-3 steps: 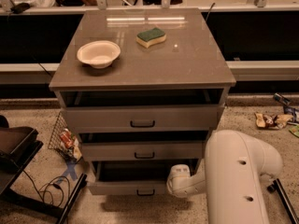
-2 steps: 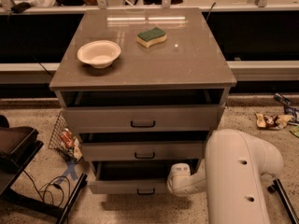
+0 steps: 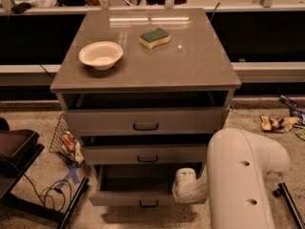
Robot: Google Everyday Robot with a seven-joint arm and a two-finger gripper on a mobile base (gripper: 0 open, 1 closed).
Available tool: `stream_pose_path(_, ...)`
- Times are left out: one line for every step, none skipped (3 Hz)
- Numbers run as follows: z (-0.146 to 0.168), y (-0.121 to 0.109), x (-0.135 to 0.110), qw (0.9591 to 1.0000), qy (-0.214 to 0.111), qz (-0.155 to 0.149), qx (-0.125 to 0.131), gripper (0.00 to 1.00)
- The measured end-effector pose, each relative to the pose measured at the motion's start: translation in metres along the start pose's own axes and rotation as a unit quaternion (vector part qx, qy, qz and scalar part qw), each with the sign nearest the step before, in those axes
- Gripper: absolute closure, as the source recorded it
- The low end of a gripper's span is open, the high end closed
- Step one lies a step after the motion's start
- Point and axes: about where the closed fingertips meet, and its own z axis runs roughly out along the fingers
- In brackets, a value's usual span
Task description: Open bottom drawer
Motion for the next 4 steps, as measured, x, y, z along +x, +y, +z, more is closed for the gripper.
stream_pose_path(-0.009, 0.019, 0.008, 0.9997, 0.012, -0.009, -0.021, 1.0)
stream_pose_path(-0.021, 0.041, 0.017, 0.9984, 0.026, -0.021, -0.046, 1.0)
stream_pose_path(-0.021, 0.042, 0.017, 0.9984, 0.026, -0.021, -0.046, 1.0)
stream_pose_path(-0.035, 0.064, 0.026, 0.9965, 0.033, -0.041, -0.065, 1.0)
